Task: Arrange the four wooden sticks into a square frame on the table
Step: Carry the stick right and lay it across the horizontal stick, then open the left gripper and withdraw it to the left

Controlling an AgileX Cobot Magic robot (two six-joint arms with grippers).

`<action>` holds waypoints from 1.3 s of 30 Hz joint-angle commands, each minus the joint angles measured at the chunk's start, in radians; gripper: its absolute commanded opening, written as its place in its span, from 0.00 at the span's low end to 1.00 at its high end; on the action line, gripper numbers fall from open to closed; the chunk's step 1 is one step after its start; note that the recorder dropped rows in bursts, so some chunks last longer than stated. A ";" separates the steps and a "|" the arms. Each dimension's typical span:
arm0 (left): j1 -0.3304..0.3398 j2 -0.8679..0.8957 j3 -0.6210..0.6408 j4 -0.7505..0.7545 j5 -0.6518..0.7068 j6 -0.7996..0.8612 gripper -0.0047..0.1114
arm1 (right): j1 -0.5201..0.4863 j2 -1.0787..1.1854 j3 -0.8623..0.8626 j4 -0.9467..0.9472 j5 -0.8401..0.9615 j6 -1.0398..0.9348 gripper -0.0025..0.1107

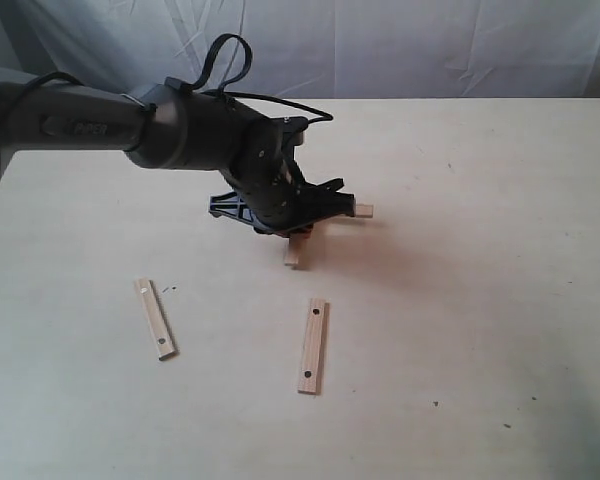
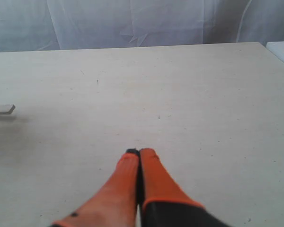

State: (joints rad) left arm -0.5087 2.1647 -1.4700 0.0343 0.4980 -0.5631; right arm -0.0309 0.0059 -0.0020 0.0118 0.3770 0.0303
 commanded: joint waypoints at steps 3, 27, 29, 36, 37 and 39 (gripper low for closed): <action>0.005 -0.003 -0.007 0.011 0.001 -0.006 0.36 | 0.001 -0.006 0.002 -0.001 -0.014 0.001 0.02; 0.062 -0.480 0.262 0.178 0.311 0.046 0.04 | 0.001 -0.006 0.002 -0.005 -0.012 0.001 0.02; 0.086 -0.544 0.315 0.177 0.309 0.046 0.04 | 0.001 -0.006 0.002 -0.005 -0.012 0.001 0.02; 0.150 -0.788 0.548 0.176 0.240 0.046 0.04 | 0.001 -0.006 0.002 -0.005 -0.014 0.001 0.02; 0.150 -0.819 0.581 0.179 0.230 0.044 0.04 | 0.001 -0.006 0.002 -0.005 -0.014 0.001 0.02; 0.150 -0.874 0.633 0.176 0.217 0.041 0.04 | 0.001 -0.006 0.002 -0.001 -0.031 0.001 0.02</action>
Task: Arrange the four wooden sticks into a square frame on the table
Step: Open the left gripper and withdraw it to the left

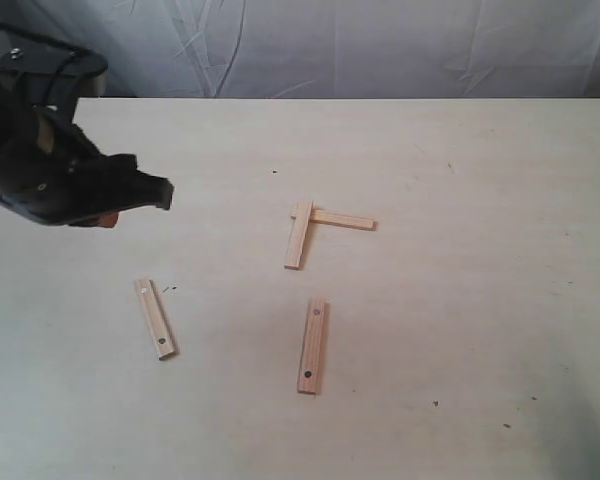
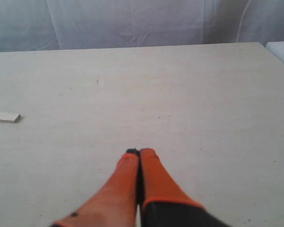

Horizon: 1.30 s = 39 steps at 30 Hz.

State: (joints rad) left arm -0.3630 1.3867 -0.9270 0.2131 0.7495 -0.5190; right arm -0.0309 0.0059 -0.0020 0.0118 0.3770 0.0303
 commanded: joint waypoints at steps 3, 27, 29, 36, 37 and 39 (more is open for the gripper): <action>0.004 -0.159 0.158 -0.002 -0.036 -0.027 0.04 | 0.001 -0.006 0.002 0.024 -0.094 0.001 0.02; 0.004 -0.246 0.225 -0.018 -0.047 -0.027 0.04 | 0.001 0.199 -0.240 0.093 -0.006 0.001 0.01; 0.004 -0.246 0.225 -0.021 -0.053 -0.027 0.04 | 0.001 0.285 -0.319 0.146 0.091 0.001 0.01; 0.004 -0.246 0.225 -0.025 -0.061 -0.027 0.04 | 0.001 0.640 -0.507 0.248 0.444 -0.088 0.01; 0.004 -0.246 0.225 -0.025 -0.061 -0.027 0.04 | 0.001 0.730 -0.521 0.303 0.456 -0.090 0.01; 0.004 -0.246 0.225 -0.025 -0.061 -0.027 0.04 | 0.019 0.837 -0.532 0.378 0.456 -0.114 0.01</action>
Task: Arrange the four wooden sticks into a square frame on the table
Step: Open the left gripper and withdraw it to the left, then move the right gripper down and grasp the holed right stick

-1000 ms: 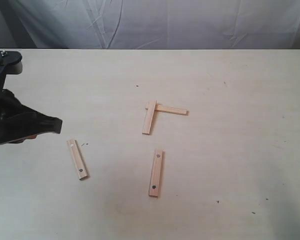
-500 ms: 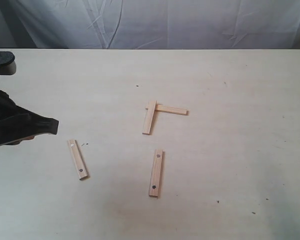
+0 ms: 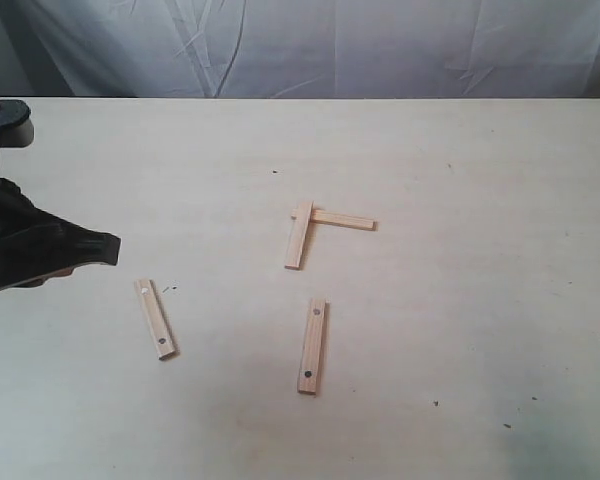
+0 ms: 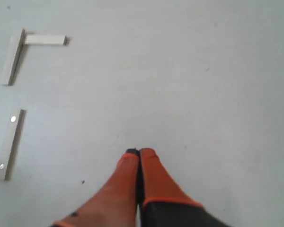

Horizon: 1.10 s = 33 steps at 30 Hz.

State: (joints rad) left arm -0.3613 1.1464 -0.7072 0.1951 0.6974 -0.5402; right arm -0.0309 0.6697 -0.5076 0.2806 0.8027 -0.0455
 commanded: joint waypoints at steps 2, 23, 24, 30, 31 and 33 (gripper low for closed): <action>0.003 -0.006 0.005 -0.007 -0.011 -0.006 0.04 | 0.081 0.257 -0.027 0.150 -0.020 -0.051 0.01; 0.003 -0.006 0.005 -0.066 -0.071 -0.006 0.04 | 0.869 0.968 -0.455 -0.174 -0.260 0.424 0.01; 0.003 -0.006 0.005 -0.069 -0.069 -0.006 0.04 | 0.869 0.981 -0.455 -0.163 -0.257 0.424 0.01; 0.003 -0.006 0.005 -0.074 -0.071 -0.006 0.04 | 0.869 1.043 -0.457 -0.135 -0.319 0.514 0.01; 0.003 -0.006 0.005 -0.081 -0.071 -0.006 0.04 | 0.869 1.054 -0.468 -0.154 -0.317 0.609 0.01; 0.003 -0.006 0.005 -0.096 -0.071 -0.006 0.04 | 0.869 1.093 -0.515 -0.251 -0.267 0.755 0.01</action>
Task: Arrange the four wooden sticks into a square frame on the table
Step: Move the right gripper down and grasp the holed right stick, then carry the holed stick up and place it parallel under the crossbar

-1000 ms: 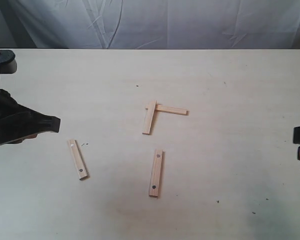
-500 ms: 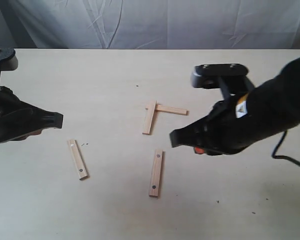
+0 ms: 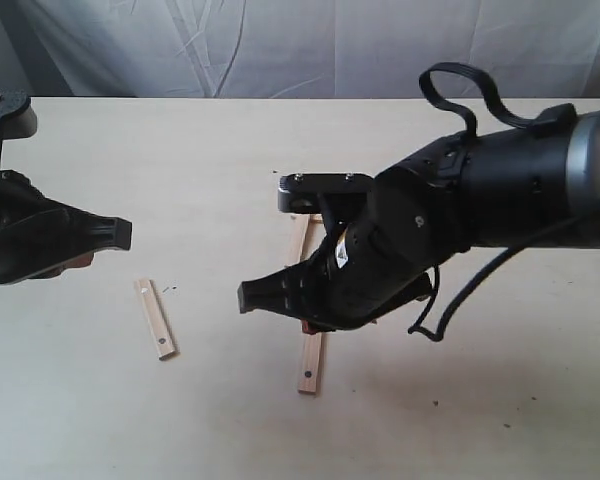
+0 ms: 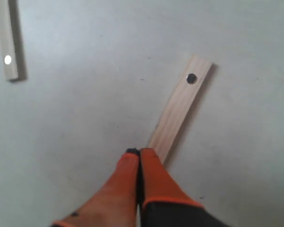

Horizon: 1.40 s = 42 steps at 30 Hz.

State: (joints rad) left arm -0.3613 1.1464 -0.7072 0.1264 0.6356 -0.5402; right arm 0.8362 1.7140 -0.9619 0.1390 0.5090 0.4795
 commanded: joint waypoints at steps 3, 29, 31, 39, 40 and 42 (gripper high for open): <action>0.003 -0.006 0.005 -0.023 -0.010 -0.006 0.04 | 0.016 0.121 -0.164 -0.211 0.180 0.310 0.01; 0.003 -0.006 0.005 -0.024 -0.008 -0.002 0.04 | 0.031 0.308 -0.256 -0.238 0.220 0.507 0.34; 0.003 -0.006 0.005 -0.024 -0.008 -0.002 0.04 | 0.031 0.308 -0.256 -0.218 0.220 0.507 0.20; 0.003 -0.006 0.005 -0.024 -0.008 -0.002 0.04 | 0.018 0.289 -0.263 -0.200 0.228 0.507 0.02; 0.003 -0.006 0.005 -0.024 -0.008 -0.002 0.04 | 0.009 0.279 -0.269 -0.200 0.230 0.507 0.02; 0.003 -0.006 0.005 -0.024 -0.006 -0.002 0.04 | -0.020 0.251 -0.277 -0.200 0.230 0.507 0.02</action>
State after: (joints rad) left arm -0.3613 1.1464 -0.7072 0.1079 0.6314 -0.5402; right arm 0.8508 2.0042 -1.2228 -0.0560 0.7332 0.9873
